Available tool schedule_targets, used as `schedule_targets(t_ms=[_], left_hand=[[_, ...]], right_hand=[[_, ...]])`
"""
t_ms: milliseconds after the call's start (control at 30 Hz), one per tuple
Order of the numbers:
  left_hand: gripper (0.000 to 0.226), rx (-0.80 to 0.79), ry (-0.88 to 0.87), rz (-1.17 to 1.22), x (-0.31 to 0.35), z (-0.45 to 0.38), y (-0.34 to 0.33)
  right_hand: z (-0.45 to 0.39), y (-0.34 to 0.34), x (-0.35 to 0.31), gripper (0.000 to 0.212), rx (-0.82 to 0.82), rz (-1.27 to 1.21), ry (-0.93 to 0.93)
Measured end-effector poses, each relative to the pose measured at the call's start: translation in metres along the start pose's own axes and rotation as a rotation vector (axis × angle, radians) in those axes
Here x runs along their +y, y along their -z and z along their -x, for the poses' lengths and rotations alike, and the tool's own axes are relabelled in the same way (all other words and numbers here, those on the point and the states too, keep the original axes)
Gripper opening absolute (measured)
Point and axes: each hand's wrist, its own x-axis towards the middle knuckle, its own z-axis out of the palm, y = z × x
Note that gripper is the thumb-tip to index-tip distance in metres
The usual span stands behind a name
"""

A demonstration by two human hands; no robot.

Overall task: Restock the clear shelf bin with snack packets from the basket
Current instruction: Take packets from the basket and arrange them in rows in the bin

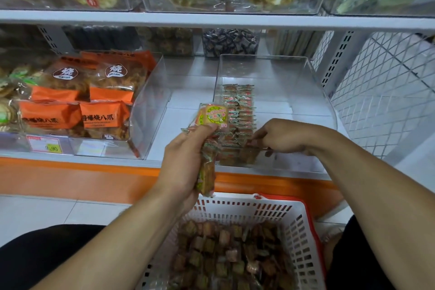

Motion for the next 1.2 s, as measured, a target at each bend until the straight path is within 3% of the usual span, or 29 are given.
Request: schedule_targets(t_ms=[200, 433, 500, 600, 733, 800, 867, 967, 1000, 1067, 1133, 1200], left_hand=[[0.015, 0.013, -0.004, -0.006, -0.005, -0.004, 0.001], [0.015, -0.006, 0.016, -0.019, -0.007, -0.007, 0.004], [0.015, -0.02, 0.01, -0.021, -0.008, -0.007, 0.005], [0.015, -0.025, 0.016, -0.019, -0.01, -0.007, 0.005], [0.019, -0.034, 0.049, -0.001, -0.011, -0.008, 0.006], [0.024, -0.045, 0.06, 0.017, -0.01, -0.007, 0.006], [0.021, -0.052, 0.059, 0.018, -0.01, -0.005, 0.005], [0.016, -0.077, 0.051, -0.01, -0.01, -0.003, 0.006], [0.016, -0.092, 0.049, -0.017, -0.01, -0.002, 0.006], [0.016, -0.12, 0.042, -0.029, -0.008, -0.001, 0.005], [0.016, -0.141, 0.034, -0.027, -0.009, -0.001, 0.006], [0.02, -0.165, 0.02, -0.02, -0.009, -0.001, 0.006]], right_hand=[[-0.008, 0.001, 0.001, 0.031, -0.057, -0.025, -0.04], [-0.012, -0.004, 0.003, 0.013, 0.074, -0.159, -0.056], [-0.013, -0.008, 0.001, 0.007, 0.054, -0.117, -0.094], [-0.015, -0.01, -0.003, 0.025, 0.024, -0.116, -0.117], [-0.016, -0.004, -0.002, 0.033, -0.086, -0.256, -0.129], [-0.019, -0.004, 0.002, 0.022, -0.101, -0.303, -0.125], [-0.021, -0.008, 0.003, 0.01, -0.066, -0.269, -0.107], [-0.018, -0.013, -0.003, 0.01, -0.03, -0.122, -0.067], [-0.017, -0.01, -0.004, 0.014, 0.024, -0.031, -0.051], [-0.008, -0.001, -0.007, 0.017, 0.285, 0.087, 0.008], [0.007, 0.007, -0.007, 0.016, 0.456, -0.22, 0.17], [0.029, 0.009, -0.008, 0.04, 0.284, -0.579, 0.355]])
